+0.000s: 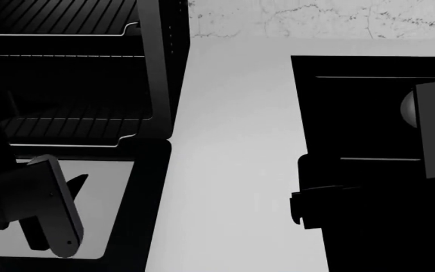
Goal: Fully slide the toaster oven bottom rack0 out.
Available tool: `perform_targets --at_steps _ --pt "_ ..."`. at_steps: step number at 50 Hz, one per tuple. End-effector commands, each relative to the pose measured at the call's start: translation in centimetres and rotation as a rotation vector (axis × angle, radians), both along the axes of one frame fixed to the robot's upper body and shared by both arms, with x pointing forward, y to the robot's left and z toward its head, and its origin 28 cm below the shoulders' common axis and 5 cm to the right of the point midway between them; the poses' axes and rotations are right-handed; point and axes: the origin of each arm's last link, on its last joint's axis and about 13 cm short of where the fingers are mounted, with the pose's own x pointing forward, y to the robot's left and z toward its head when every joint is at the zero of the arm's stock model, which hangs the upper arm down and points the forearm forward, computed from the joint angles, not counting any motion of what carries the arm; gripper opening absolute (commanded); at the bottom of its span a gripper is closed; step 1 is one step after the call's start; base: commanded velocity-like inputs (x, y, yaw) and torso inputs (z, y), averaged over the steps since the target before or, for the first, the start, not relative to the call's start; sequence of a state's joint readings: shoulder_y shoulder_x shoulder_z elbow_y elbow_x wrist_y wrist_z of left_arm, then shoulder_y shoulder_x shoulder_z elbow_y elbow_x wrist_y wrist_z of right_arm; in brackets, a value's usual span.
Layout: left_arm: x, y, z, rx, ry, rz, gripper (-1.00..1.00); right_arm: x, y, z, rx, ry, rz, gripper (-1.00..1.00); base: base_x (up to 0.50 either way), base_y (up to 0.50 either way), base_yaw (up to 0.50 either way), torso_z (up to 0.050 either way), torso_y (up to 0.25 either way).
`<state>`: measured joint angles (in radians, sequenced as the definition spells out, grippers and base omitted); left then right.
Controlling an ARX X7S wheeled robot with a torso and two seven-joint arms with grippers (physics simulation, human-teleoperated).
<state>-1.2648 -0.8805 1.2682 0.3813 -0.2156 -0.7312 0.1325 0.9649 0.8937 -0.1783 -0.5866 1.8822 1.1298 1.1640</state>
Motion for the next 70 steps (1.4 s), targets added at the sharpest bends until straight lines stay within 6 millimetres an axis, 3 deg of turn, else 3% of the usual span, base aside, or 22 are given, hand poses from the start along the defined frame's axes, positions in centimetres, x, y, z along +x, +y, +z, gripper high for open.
perform_targets --at_steps 1,29,30,43,60,70 --pt "2.3 -0.7 -0.6 0.035 0.001 0.003 1.0 -0.1 0.0 -0.1 0.004 0.002 0.003 1.0 0.0 0.0 0.0 0.0 0.0" --pt "8.1 -1.9 -3.9 0.074 -0.025 0.066 1.0 -1.0 -0.1 0.5 -0.004 -0.009 0.001 1.0 0.0 0.0 0.0 0.0 0.0" --pt "8.1 -1.9 -4.0 0.07 -0.024 0.064 -1.0 -1.0 -0.1 0.5 -0.004 -0.01 0.001 1.0 0.0 0.0 0.0 0.0 0.0" --pt "4.1 -1.5 -1.5 -0.008 -0.037 -0.022 -1.0 -1.2 0.1 0.9 0.004 -0.025 0.01 1.0 -0.01 0.0 0.0 -0.001 0.001" --pt "-3.8 0.7 -1.2 -0.131 -0.028 -0.026 -1.0 -1.3 0.6 1.7 -0.003 -0.047 0.027 1.0 -0.01 0.0 0.01 0.0 0.006" --pt "-7.3 1.3 -0.7 -0.176 -0.029 -0.023 -1.0 -1.3 0.8 1.8 0.0 -0.057 0.038 1.0 -0.01 0.0 0.01 0.0 0.009"
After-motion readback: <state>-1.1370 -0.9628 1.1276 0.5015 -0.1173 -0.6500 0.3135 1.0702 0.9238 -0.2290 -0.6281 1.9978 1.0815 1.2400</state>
